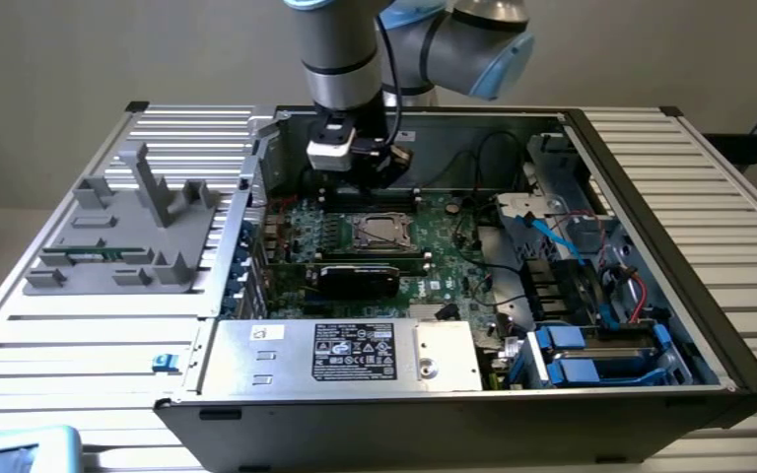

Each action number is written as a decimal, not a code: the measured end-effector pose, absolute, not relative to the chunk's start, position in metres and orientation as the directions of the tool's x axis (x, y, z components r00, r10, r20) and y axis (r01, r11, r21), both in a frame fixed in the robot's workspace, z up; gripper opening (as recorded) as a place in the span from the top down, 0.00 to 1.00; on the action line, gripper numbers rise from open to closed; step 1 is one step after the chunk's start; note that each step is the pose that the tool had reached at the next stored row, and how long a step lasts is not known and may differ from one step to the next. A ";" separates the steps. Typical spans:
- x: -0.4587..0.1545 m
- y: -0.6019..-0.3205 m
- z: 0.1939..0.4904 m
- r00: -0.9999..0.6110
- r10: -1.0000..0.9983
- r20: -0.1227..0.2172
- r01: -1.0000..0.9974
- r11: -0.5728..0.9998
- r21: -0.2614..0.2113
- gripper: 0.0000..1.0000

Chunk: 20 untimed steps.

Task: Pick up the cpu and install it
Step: 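Install the first cpu locking lever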

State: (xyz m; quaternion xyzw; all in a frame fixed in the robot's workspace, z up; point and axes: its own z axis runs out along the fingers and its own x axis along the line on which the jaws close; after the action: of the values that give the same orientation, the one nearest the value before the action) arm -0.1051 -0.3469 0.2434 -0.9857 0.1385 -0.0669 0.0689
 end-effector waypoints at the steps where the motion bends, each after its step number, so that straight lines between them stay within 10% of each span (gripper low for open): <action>1: -0.106 -0.347 0.244 0.956 -0.271 0.114 -0.254 -0.956 -0.148 0.89; 20: -0.106 -0.348 0.257 0.972 -0.222 0.074 -0.213 -0.970 -0.114 0.89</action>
State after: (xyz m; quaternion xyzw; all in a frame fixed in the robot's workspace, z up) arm -0.1064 -0.3477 0.2574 -0.9917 0.1095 -0.0430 0.0526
